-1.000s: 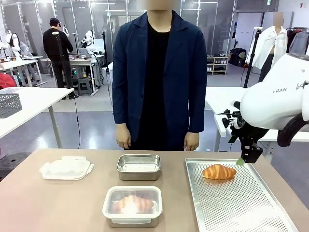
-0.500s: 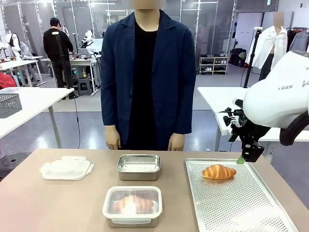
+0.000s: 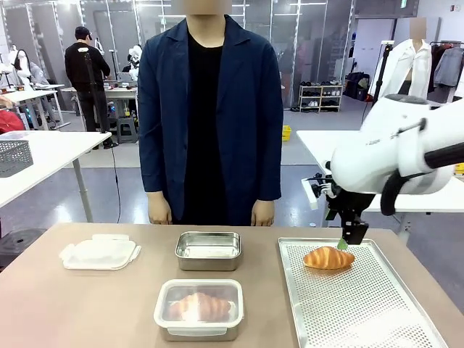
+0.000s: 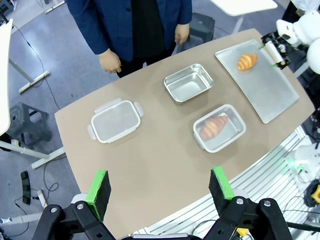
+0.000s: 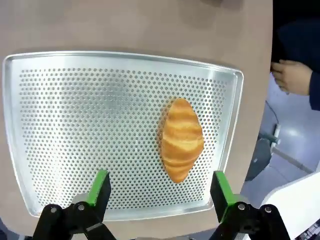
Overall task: Place the bread into the airtight container.
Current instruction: Pick up a Butter Roll and place it into an empty Airtight Container.
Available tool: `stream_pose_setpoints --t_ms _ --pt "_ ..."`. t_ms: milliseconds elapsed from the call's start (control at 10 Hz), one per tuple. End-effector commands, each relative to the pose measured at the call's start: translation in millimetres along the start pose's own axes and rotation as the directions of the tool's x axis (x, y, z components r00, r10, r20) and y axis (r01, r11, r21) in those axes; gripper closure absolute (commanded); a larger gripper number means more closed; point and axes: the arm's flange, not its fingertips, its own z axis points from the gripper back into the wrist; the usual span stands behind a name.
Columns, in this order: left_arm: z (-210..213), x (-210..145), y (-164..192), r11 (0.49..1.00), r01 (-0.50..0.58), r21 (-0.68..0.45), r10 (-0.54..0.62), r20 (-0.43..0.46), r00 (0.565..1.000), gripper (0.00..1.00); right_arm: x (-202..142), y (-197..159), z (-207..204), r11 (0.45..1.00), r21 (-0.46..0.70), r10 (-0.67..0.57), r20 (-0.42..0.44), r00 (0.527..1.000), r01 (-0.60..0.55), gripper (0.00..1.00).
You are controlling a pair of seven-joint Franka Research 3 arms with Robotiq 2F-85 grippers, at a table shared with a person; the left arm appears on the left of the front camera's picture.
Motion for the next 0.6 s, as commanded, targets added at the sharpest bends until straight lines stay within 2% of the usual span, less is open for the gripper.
stream_pose_setpoints --t_ms 0,300,500 --pt "0.9 -0.4 0.2 1.000 0.011 -0.008 -0.011 0.000 1.000 0.00 8.7 -25.6 -19.5 0.996 0.024 -0.078 -0.092 0.993 0.080 0.00" --pt "0.9 -0.4 0.2 1.000 0.011 -0.008 -0.011 0.000 1.000 0.00 4.1 -45.8 -56.2 0.994 0.043 -0.093 -0.118 0.989 0.099 0.00" --pt "0.9 -0.4 0.2 1.000 0.011 -0.008 -0.011 0.000 1.000 0.00 2.5 -57.7 -83.4 0.991 0.038 -0.123 -0.167 0.978 0.131 0.00"
